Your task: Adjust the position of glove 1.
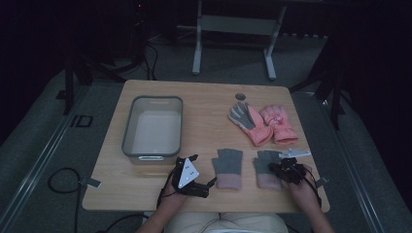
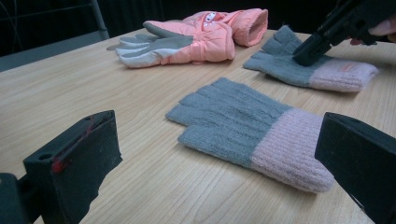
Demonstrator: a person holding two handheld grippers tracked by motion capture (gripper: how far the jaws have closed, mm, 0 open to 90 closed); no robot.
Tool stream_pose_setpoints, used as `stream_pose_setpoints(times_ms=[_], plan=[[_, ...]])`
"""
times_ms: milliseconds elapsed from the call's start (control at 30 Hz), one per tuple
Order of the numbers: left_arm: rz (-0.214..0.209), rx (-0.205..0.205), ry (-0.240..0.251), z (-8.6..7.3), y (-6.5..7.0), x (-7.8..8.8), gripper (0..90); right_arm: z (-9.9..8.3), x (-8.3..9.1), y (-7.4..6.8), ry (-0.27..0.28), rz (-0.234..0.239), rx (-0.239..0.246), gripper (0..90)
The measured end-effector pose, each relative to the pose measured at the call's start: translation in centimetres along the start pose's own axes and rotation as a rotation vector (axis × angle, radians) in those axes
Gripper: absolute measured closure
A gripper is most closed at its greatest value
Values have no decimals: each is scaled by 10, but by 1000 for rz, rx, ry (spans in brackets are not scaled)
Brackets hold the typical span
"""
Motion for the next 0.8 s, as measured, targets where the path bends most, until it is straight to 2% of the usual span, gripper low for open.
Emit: stream_pose_setpoints(times_ms=[67, 200, 233, 333, 400, 533, 633, 700, 800], plan=[[1, -2, 0, 0, 0, 0, 0, 6, 5, -2, 2, 6, -25, 856], [-5, 14, 11, 0, -1, 0, 0, 26, 27, -10, 66, 18, -40, 855], [-5, 17, 12, 0, -1, 1, 0, 33, 32, -12, 79, 35, -45, 856], [-25, 24, 19, 0, -2, 1, 0, 50, 45, -23, 117, 68, -54, 856], [-29, 23, 20, 0, -2, 1, 0, 59, 49, -32, 136, 68, -56, 855], [-25, 14, 19, 0, -1, 0, 0, 71, 47, -58, 145, 119, -61, 856], [-25, 6, 17, 0, 0, 0, 0, 76, 41, -79, 144, 145, -25, 855], [-26, 2, 15, 0, 0, 0, 0, 78, 35, -89, 134, 161, -8, 855], [-27, 0, 15, 0, 0, 0, 0, 79, 30, -95, 124, 173, -5, 855]])
Point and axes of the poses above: each handheld gripper's, and its own axes: x roughly backward along the jaws, z roughly out of its top, y roughly to its right, the point moved 1 cm from there along -x, roughly forward along the jaws, and after that the axes turned 13 degrees about -z, right-handed, at the moved point
